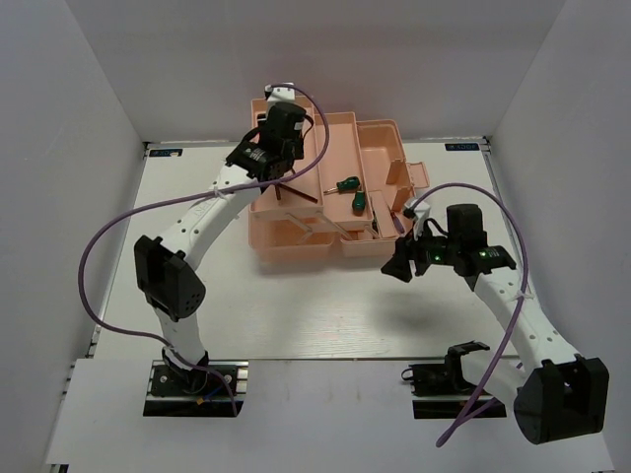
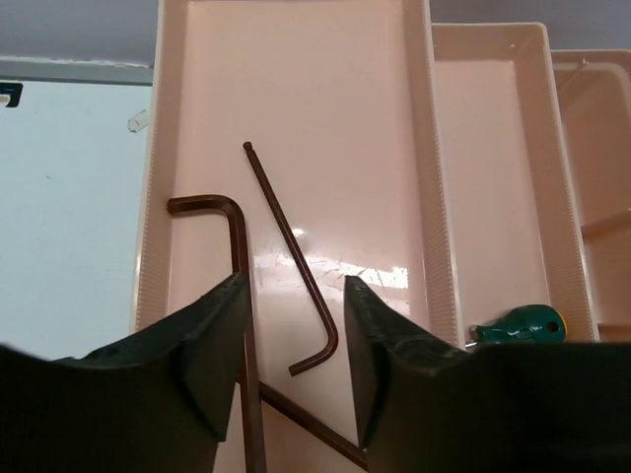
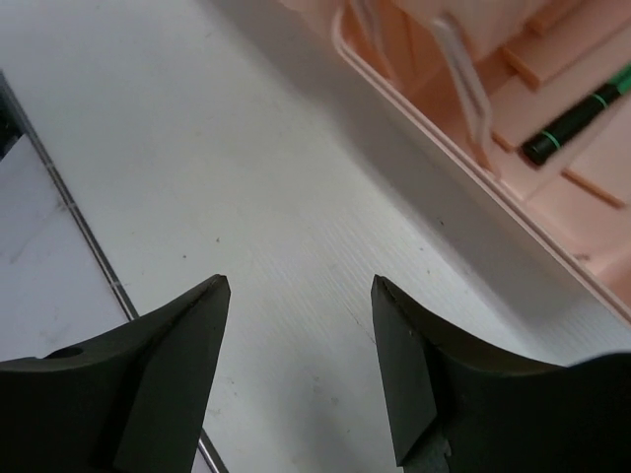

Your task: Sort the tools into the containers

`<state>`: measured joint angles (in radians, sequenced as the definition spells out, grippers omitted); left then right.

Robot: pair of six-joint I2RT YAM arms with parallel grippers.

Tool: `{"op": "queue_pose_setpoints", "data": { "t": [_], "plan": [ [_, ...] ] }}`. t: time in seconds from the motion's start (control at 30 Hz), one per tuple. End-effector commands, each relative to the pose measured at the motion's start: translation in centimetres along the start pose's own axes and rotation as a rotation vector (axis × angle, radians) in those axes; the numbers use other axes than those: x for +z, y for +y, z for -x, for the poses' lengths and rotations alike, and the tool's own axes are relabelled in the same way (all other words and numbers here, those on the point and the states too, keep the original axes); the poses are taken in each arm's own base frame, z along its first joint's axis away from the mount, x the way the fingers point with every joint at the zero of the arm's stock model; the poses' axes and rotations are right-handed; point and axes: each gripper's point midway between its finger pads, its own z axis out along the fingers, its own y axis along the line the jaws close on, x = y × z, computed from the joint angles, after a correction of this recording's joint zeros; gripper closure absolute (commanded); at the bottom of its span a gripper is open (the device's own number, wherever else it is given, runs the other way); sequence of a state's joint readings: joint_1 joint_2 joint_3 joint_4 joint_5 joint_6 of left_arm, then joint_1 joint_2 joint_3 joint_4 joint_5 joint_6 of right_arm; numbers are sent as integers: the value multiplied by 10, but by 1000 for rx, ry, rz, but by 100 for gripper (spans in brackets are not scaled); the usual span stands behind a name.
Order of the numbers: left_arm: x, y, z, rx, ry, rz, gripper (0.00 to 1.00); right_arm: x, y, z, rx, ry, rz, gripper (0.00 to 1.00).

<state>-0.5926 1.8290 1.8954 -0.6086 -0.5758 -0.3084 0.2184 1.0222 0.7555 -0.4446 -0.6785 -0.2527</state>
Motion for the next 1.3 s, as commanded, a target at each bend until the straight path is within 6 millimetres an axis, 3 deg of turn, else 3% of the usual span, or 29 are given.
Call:
{"op": "queue_pose_setpoints", "data": {
  "t": [0.0,0.03,0.07,0.13,0.17,0.2,0.23,0.27,0.3,0.33,0.37,0.4,0.47,0.5,0.53,0.57,0.6,0.63,0.67,0.7,0.77,0.97,1.0,1.1,1.27],
  "plan": [
    [-26,2,34,-63,-57,-76,44,3,26,15,-157,-56,145,34],
    [-30,2,35,-65,-57,-91,44,5,35,18,-233,-67,195,35],
    [-46,1,48,-84,-81,-135,43,5,47,24,-283,-83,250,35],
    [-67,2,48,-52,-86,-190,43,10,55,25,-388,-77,313,37],
    [-82,1,51,-49,-105,-232,43,16,70,29,-455,-74,371,37],
    [-111,16,46,-62,-128,-267,43,17,75,29,-475,-49,402,38],
    [-127,20,49,-94,-171,-311,37,26,88,31,-598,-48,455,38],
    [-127,32,9,-86,-116,-297,36,29,93,29,-629,-36,482,38],
    [-170,56,23,-152,-204,-327,36,32,96,39,-700,-43,503,38],
    [-177,79,13,-209,-209,-268,33,44,101,35,-753,-15,534,39],
    [-177,94,-19,-209,-169,-225,27,48,110,30,-779,13,574,39],
    [-199,119,-28,-258,-182,-186,24,62,107,37,-825,46,575,41],
    [-203,135,-64,-260,-114,-147,19,78,119,30,-926,114,596,42],
    [-206,142,-77,-267,-87,-128,19,95,126,36,-957,136,614,46],
    [-209,147,-90,-278,-56,-117,18,100,131,36,-976,149,620,48],
    [-214,156,-120,-319,13,-88,18,108,139,44,-1009,176,584,50],
    [-216,160,-133,-341,39,-75,18,122,138,39,-1005,210,570,53],
    [-213,161,-158,-374,92,-63,18,138,137,53,-1030,187,531,53],
    [-215,164,-173,-383,118,-58,18,150,124,61,-1019,231,429,53],
    [-220,167,-180,-418,115,-70,18,160,136,65,-1048,220,414,53],
    [-218,167,-208,-456,171,-62,18,182,132,82,-1070,226,317,53],
    [-219,165,-222,-562,208,-47,14,220,136,102,-1130,201,141,52],
    [-220,166,-225,-571,221,-36,14,224,122,103,-1132,226,51,52],
    [-212,159,-246,-573,296,-18,14,240,108,105,-1153,227,-55,48],
    [-202,142,-260,-608,343,-55,9,261,91,91,-1175,260,-110,47]
  ]
}}
